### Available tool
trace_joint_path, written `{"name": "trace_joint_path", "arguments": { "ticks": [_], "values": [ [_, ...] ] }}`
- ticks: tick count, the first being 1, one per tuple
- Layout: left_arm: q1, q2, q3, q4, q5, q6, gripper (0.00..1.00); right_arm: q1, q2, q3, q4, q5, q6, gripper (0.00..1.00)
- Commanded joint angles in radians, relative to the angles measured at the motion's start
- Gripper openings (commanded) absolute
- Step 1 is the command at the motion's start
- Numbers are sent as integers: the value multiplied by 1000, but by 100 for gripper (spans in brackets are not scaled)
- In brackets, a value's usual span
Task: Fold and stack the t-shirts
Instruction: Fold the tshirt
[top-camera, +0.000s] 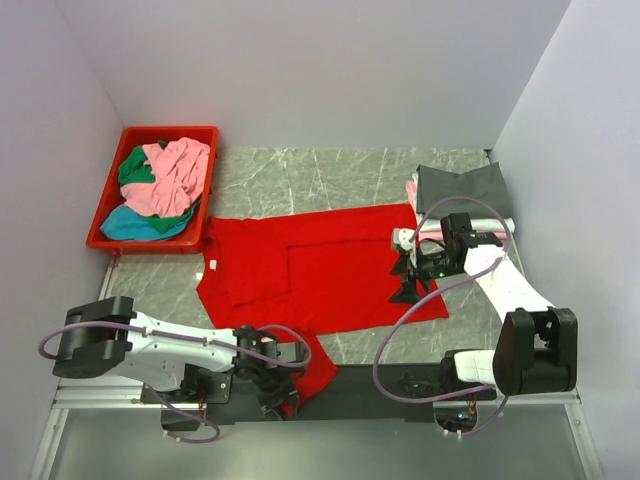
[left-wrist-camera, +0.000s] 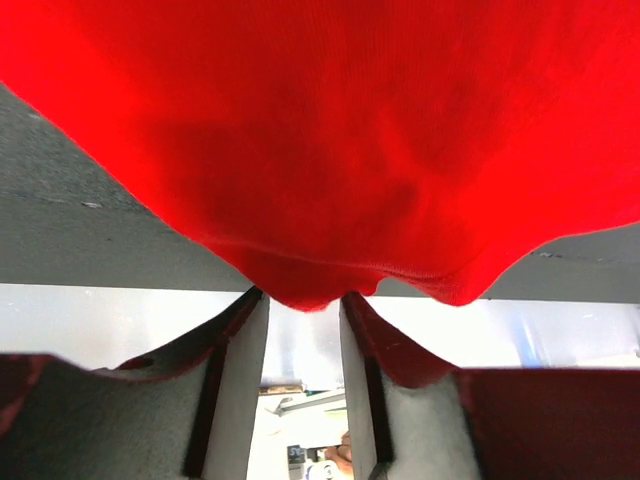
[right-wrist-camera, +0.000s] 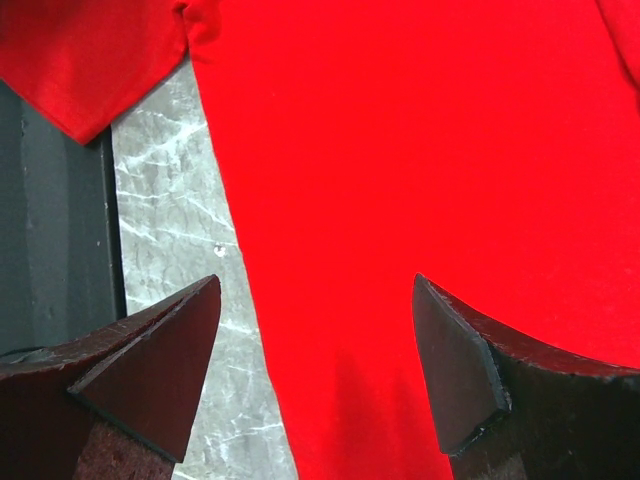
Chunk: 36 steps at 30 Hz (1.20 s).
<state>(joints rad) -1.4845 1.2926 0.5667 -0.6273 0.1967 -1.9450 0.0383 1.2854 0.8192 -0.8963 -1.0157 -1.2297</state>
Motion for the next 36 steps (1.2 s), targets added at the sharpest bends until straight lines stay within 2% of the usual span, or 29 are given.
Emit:
{"name": "trace_joint_path", "arguments": {
  "ticks": [1,5,7,11,12,15,19,20,21,23,25,26,30,36],
  "values": [
    [24,-2,-31,-88,-155,-3,40,-9,-3,49,-26,-32,-31,83],
    [32,-21,-50,-87,-161,-5,32,-9,-3,51,-38,-35,-39,83],
    [35,-24,-51,-83,-169,1,22,-9,-3,52,-43,-38,-45,83],
    [41,-16,-34,-91,-181,33,14,-9,-4,58,-61,-35,-56,83],
    [41,-13,-28,-94,-186,43,6,-9,-3,60,-64,-34,-59,83],
    [43,-9,8,-113,-194,86,0,-9,-9,66,-76,-6,-60,83],
    [43,-19,102,-185,-281,170,1,-11,-31,60,-76,133,-53,84],
    [43,-38,148,-236,-337,193,0,-27,-47,51,-70,214,-66,87],
    [43,-48,169,-262,-368,205,0,-34,-55,29,-76,245,-92,88],
    [49,-100,211,-310,-458,231,0,-122,-67,17,-126,301,-224,90],
    [67,-145,220,-310,-490,274,0,-191,-54,27,-197,310,-410,91],
    [90,-194,213,-298,-502,290,0,-251,-20,40,-281,315,-469,91],
    [132,-318,159,-178,-491,383,0,-343,124,126,-447,336,-709,88],
    [144,-440,137,-169,-522,412,0,-341,169,83,-403,336,-763,84]
  ]
}}
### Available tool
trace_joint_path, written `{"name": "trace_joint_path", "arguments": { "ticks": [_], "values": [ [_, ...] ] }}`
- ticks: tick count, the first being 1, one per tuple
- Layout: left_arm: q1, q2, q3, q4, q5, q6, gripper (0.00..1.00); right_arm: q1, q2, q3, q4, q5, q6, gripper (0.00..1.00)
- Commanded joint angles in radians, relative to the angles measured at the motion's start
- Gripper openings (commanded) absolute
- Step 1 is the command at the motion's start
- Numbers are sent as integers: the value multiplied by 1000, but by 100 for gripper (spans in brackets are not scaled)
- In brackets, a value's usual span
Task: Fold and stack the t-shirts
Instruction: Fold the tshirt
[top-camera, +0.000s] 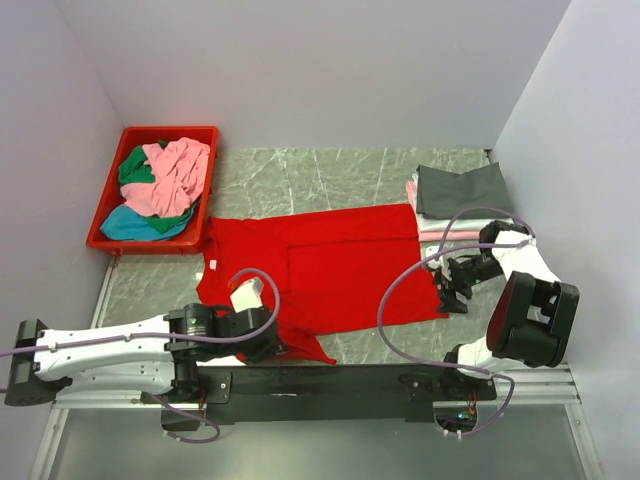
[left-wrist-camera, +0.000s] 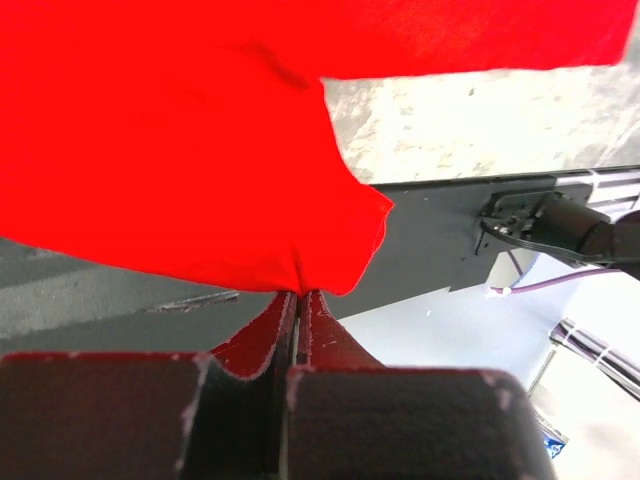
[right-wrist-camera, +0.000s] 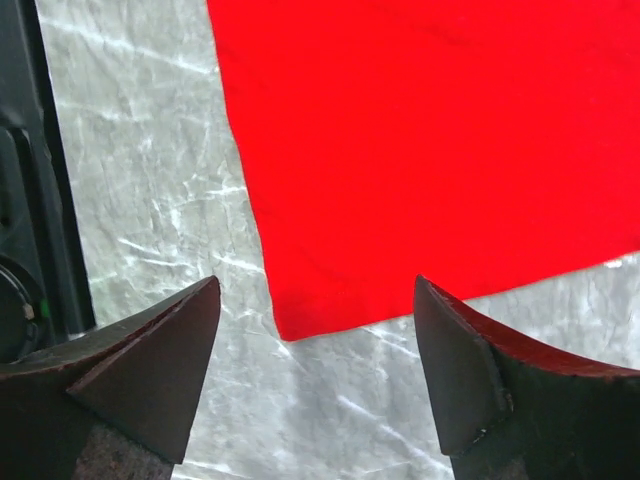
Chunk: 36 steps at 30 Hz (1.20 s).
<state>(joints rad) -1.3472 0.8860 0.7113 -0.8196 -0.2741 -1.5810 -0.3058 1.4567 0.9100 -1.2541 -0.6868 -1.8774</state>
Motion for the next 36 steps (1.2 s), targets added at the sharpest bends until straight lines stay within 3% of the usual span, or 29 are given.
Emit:
{"name": "trace_joint_path", "arguments": {
  "ticks": [1,12,18,21,22,25,30,36],
  "values": [
    [8,-42,-10,27,-56,58,0,11,-4,-19,-27,24,-106,82],
    [26,-76,-3,34,-62,101,0,16,-104,-223,277,252,-52,62],
    [36,-105,-19,36,-60,102,0,17,-64,-221,344,277,-11,54],
    [39,-127,-21,23,-65,101,0,23,-52,-238,367,280,4,46],
    [40,-134,-19,19,-68,99,0,30,-53,-243,375,277,11,39],
    [51,-145,-12,11,-76,111,0,30,-73,-244,369,247,18,16],
    [75,-134,25,-4,-96,142,0,30,-114,-191,286,182,29,14],
    [131,-111,94,-27,-137,208,0,36,-148,-111,183,101,43,3]
  ]
}}
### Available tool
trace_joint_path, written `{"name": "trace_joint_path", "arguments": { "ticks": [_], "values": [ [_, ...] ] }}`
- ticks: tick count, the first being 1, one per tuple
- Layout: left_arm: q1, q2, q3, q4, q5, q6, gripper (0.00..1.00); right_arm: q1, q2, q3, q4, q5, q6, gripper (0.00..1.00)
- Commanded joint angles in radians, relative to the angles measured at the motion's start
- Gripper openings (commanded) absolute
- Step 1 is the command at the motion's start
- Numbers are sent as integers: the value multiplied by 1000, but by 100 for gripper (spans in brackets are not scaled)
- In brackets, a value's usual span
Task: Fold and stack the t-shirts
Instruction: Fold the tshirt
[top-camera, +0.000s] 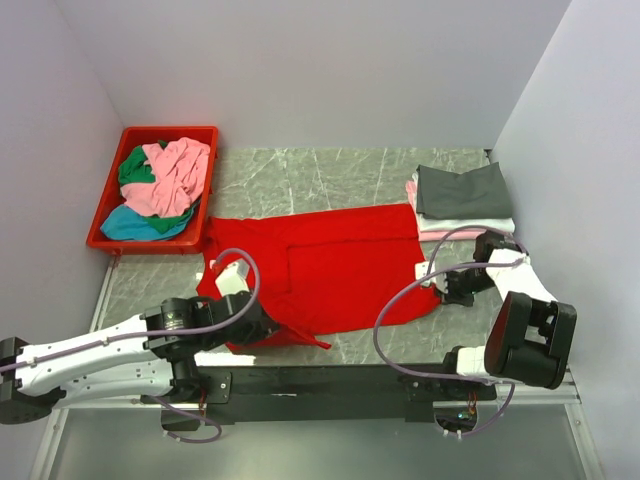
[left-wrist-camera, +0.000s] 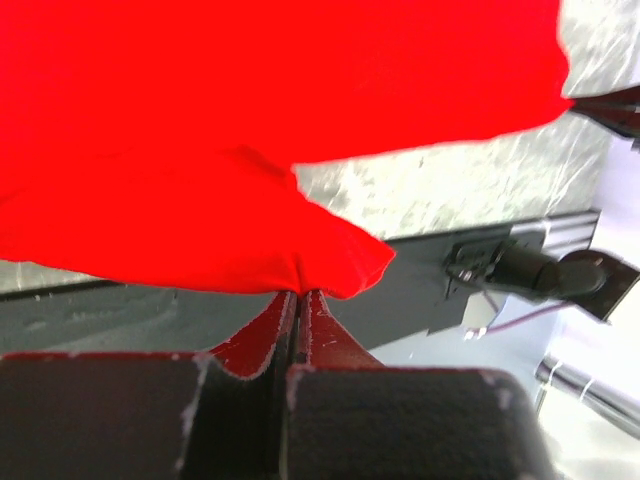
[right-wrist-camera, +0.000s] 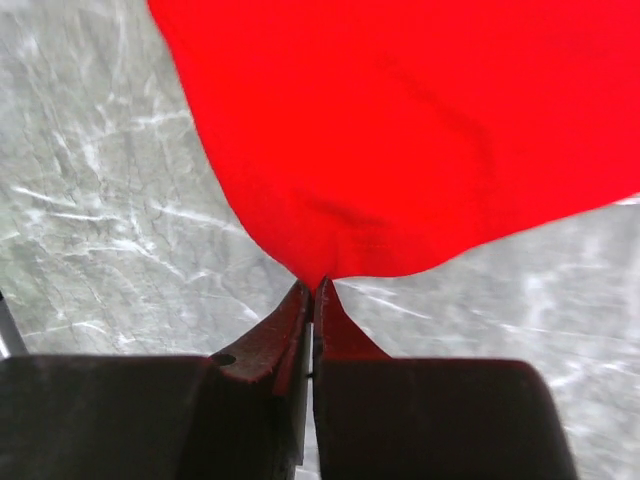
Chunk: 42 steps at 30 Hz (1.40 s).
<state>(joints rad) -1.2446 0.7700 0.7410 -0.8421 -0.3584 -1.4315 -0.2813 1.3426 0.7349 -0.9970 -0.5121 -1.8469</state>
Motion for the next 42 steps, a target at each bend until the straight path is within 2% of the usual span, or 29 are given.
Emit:
{"name": "trace_joint_path", "arguments": {
  "ticks": [1,13,21,35,42],
  "values": [
    [36,11,81,-3,-57,78,0,13,-33,73,-78,-81,21,2],
    [218,112,169,90,-34,299,0,39,36,164,17,-150,251,0],
    [332,112,210,101,-34,399,0,39,99,202,112,-128,411,0],
    [526,114,293,120,9,559,0,39,194,215,224,-83,557,0],
    [585,115,304,127,30,614,0,36,233,218,247,-52,601,0]
  ]
}}
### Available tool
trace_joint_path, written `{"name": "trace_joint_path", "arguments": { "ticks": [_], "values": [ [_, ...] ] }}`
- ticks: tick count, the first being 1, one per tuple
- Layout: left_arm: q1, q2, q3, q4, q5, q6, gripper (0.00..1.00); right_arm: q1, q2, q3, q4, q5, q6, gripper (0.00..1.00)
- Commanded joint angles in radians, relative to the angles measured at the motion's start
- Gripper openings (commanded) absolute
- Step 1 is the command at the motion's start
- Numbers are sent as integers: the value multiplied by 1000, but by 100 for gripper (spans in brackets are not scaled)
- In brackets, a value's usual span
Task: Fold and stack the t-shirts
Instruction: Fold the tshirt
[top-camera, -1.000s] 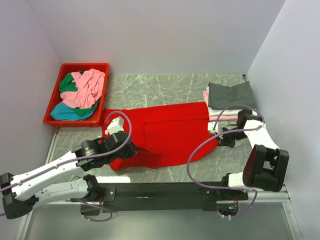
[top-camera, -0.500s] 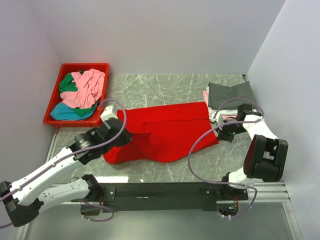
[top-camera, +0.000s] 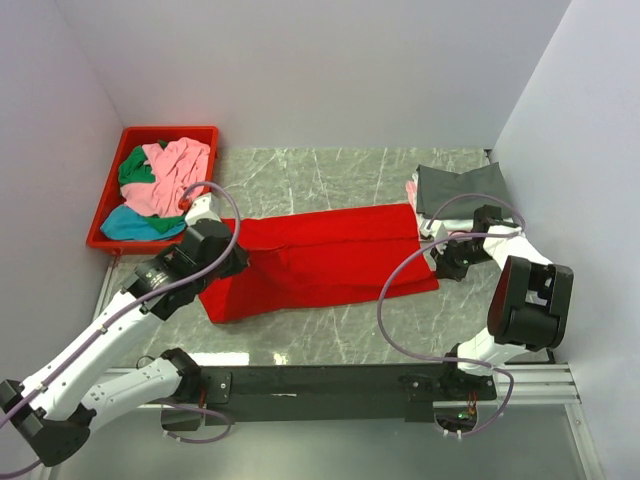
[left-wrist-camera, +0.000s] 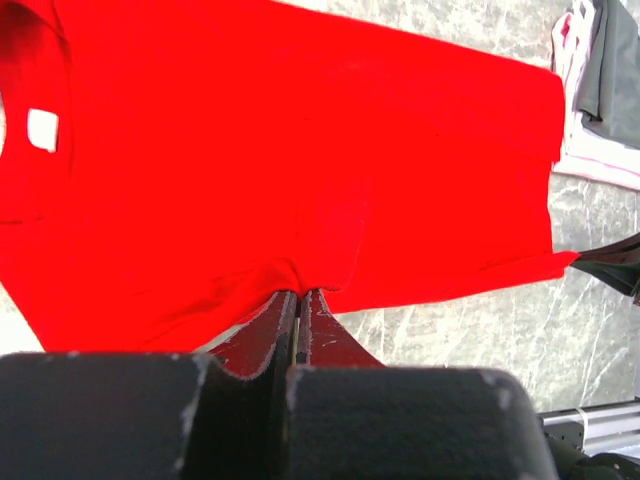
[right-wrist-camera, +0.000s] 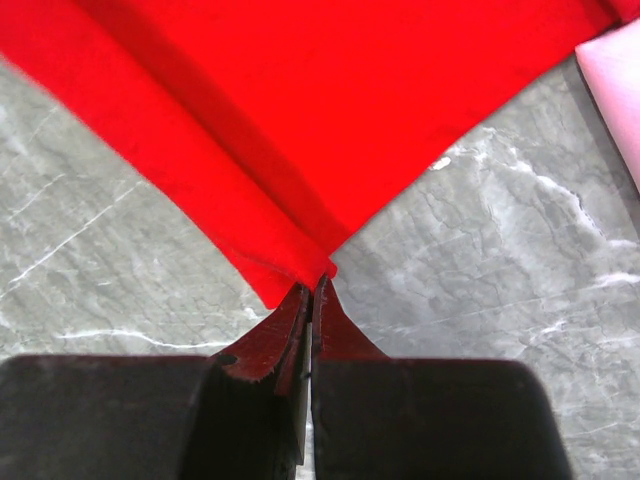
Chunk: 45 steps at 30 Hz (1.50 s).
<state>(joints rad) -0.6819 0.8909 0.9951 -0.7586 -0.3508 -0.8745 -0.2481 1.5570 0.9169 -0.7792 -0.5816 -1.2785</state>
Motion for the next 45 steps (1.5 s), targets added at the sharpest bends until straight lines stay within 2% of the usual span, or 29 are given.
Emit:
{"name": "trace_joint_path", "arguments": {
  "ticks": [1,13,28,34,41,45],
  "values": [
    [34,-6,50,48,26,63,0,3,21,36,29,20,34,0],
    [110,52,80,99,82,161,0,0,35,39,31,19,60,0],
    [225,77,53,122,128,236,0,1,94,125,12,-21,125,0],
    [258,138,59,198,208,304,0,1,109,129,24,-3,139,0],
    [282,215,94,284,352,500,0,1,120,122,38,8,145,0],
    [291,256,111,327,418,562,0,1,129,123,43,9,148,0]
  ]
}}
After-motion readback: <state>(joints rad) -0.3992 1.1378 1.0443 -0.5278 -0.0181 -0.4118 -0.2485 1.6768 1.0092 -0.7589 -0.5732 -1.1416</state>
